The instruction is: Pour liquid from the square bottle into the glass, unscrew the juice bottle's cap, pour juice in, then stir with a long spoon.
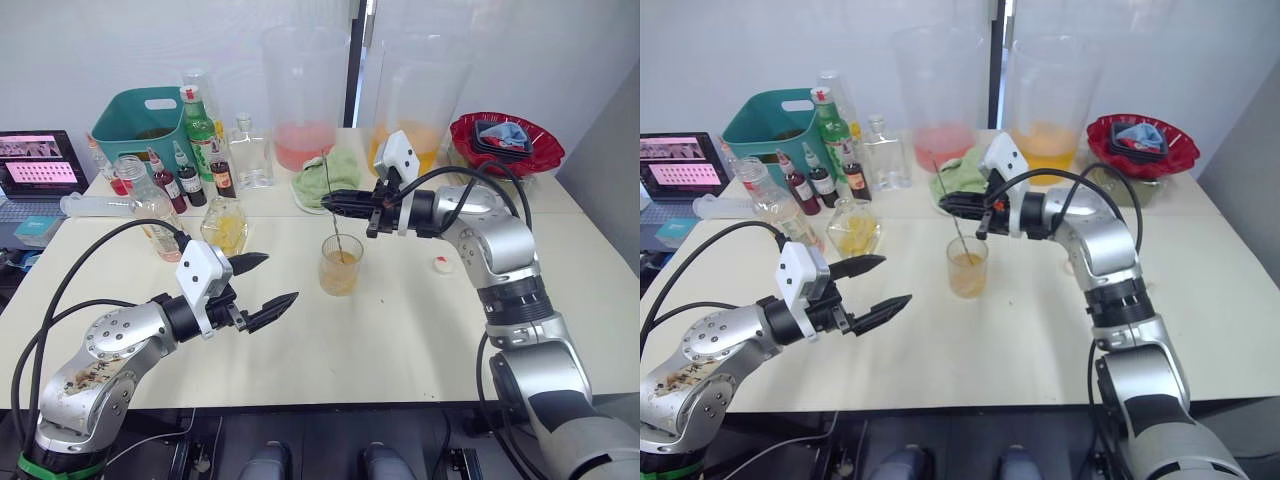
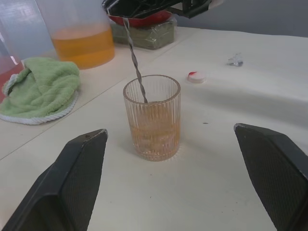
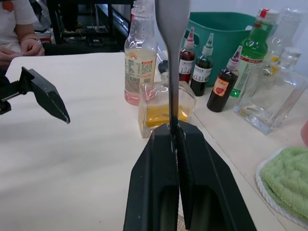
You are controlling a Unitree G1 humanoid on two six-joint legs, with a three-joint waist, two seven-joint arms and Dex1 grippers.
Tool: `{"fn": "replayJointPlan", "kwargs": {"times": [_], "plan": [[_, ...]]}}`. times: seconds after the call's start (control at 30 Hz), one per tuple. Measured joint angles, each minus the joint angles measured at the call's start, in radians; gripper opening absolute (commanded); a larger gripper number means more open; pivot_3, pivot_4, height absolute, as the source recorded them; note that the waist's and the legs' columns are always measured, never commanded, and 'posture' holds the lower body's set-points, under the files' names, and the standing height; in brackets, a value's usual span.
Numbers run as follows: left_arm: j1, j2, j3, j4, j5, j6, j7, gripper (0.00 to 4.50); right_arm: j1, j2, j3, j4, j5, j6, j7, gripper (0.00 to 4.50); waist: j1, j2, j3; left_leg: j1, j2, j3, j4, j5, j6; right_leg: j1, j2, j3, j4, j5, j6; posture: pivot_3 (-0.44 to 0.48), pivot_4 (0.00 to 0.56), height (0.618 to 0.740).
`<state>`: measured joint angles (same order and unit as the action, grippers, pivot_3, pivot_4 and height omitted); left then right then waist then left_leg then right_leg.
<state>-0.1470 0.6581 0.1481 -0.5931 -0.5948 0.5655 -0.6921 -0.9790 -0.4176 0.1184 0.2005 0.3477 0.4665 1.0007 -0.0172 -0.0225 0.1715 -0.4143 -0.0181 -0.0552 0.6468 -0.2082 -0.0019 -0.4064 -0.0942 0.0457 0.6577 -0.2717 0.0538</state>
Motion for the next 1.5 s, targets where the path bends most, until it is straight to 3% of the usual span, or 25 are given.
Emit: {"fn": "replayJointPlan", "kwargs": {"times": [0.57,1.13,1.5], "plan": [[-0.018,0.006,-0.012,0.02,0.015,-0.001,-0.031,4.45,0.028,0.031,-0.071,-0.085,0.089,0.102,-0.037,0.0,-0.001,0.0,0.0,0.0,0.0,0.0,0.0,0.0,0.0,0.0,0.0,0.0,0.0,0.0,0.0,0.0,0.15,0.74],[-0.037,0.004,-0.035,0.041,0.043,-0.024,-0.036,4.45,0.033,0.074,-0.05,-0.055,0.057,0.052,-0.081,0.0,0.0,0.0,0.0,0.001,0.0,0.0,0.0,0.0,0.0,0.0,0.0,0.0,0.001,0.0,0.0,0.0,0.15,0.74],[-0.036,0.006,-0.043,0.041,0.06,-0.024,-0.04,4.45,0.05,0.036,-0.011,-0.099,0.023,0.027,-0.089,0.0,0.004,0.0,0.0,0.004,0.0,0.0,0.0,0.0,0.0,0.003,0.0,0.0,0.001,0.0,0.0,0.0,0.15,0.74]]}}
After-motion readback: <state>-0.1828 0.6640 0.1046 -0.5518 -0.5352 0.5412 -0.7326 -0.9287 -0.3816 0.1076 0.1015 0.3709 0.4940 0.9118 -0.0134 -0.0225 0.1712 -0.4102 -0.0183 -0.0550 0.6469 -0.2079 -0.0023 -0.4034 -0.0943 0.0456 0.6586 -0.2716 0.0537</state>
